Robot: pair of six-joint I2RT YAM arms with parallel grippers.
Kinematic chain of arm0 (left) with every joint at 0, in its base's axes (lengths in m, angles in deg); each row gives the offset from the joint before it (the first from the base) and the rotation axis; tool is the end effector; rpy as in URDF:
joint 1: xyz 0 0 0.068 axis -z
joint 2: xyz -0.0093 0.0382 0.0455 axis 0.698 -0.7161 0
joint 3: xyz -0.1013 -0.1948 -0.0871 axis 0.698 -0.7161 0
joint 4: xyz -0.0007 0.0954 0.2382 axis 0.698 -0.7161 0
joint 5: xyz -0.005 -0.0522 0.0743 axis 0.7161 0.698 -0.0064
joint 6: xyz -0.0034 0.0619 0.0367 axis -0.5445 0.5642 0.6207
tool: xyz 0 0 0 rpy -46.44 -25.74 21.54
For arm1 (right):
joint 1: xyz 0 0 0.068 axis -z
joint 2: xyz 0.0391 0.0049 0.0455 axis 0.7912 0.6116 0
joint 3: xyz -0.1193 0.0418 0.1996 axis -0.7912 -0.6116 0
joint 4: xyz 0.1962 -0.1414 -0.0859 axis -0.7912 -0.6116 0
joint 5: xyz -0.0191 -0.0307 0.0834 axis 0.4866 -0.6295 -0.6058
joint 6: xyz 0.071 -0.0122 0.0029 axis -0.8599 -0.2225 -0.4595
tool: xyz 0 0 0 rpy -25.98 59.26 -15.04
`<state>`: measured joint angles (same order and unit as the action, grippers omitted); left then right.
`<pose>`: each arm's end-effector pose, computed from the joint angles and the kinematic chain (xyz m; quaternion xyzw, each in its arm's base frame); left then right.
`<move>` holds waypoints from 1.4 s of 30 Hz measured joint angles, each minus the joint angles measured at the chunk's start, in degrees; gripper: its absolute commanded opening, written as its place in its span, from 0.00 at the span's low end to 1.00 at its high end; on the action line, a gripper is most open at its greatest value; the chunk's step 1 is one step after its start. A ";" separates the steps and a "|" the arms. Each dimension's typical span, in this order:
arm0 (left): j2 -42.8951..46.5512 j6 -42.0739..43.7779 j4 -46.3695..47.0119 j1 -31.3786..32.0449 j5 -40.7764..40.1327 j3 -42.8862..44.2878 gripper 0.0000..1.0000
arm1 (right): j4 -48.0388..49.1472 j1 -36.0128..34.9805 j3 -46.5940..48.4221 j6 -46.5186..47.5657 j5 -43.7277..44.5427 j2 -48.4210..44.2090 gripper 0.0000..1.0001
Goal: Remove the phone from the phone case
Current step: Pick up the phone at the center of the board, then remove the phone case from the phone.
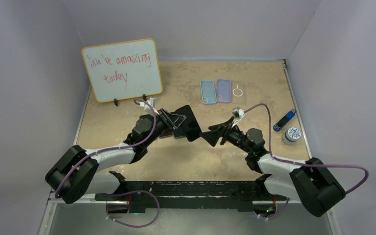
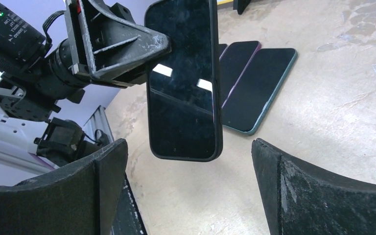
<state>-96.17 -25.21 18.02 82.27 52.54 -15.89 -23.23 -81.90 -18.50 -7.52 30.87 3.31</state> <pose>0.2239 -0.1762 0.1691 -0.1303 0.7221 -0.5139 0.4444 0.1937 0.1378 0.1702 -0.0971 0.6553 0.5317 0.5276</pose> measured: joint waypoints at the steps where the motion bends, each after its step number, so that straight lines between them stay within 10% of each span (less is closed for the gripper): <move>1: 0.22 -0.57 0.76 0.00 -0.11 -0.33 0.00 | 0.48 0.00 -0.04 -0.22 -0.24 0.33 0.95; 23: -4.35 -16.22 18.75 0.42 -2.19 -2.64 0.00 | 14.08 -3.45 0.17 -7.67 -3.15 6.67 0.79; 42: -4.50 -18.27 22.58 1.73 -2.86 -2.64 0.00 | 17.20 -6.80 2.75 -7.69 -2.69 9.64 0.35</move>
<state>-100.67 -43.48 40.60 83.99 49.68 -18.53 -6.02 -88.70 -15.74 -15.22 28.18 12.95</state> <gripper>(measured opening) 0.185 0.451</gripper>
